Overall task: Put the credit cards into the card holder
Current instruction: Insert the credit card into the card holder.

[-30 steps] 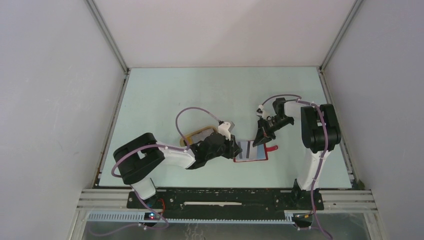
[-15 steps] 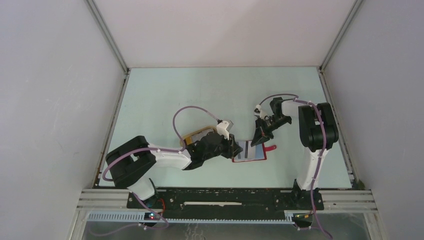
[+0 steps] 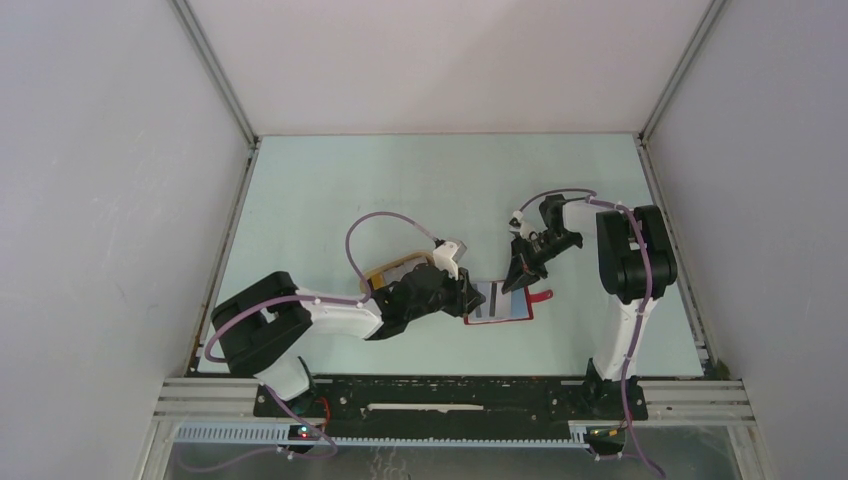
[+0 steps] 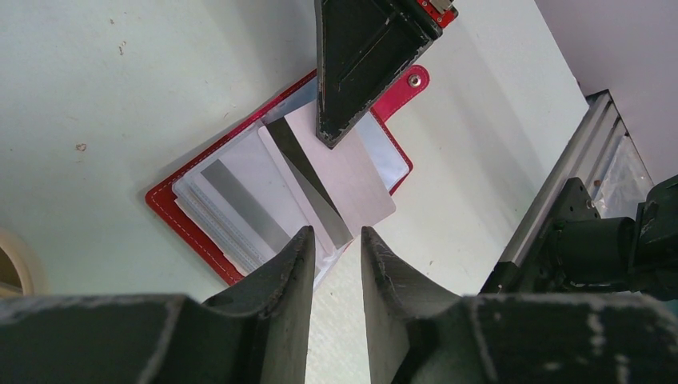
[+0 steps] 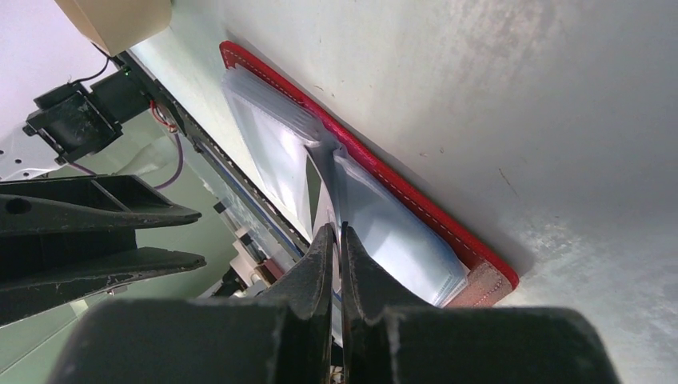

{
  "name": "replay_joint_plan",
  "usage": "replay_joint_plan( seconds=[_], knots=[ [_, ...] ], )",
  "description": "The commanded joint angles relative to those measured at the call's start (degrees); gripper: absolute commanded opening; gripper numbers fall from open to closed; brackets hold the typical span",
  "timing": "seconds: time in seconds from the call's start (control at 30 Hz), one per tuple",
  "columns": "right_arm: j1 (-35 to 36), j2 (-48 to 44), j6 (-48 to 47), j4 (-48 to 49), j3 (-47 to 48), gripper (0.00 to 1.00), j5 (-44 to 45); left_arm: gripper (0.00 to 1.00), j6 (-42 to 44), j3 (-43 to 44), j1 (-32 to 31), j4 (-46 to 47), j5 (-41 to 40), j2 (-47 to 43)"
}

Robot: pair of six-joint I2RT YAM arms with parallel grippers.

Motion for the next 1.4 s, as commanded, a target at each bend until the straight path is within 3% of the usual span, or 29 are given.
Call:
replay_joint_plan(
  seconds=[0.0, 0.87, 1.37],
  knots=[
    [0.83, -1.50, 0.83, 0.17, -0.05, 0.09, 6.30, 0.33, 1.66, -0.84, -0.41, 2.18, -1.01, -2.50],
    [4.87, 0.86, 1.10, -1.48, 1.97, 0.07, 10.20, 0.32, 1.93, -2.18, -0.41, 3.63, -1.65, -2.59],
    [8.56, 4.72, 0.40, -2.26, 6.68, 0.07, 6.47, 0.32, 0.33, -2.85, -0.39, 2.52, -4.38, -1.59]
  ],
)
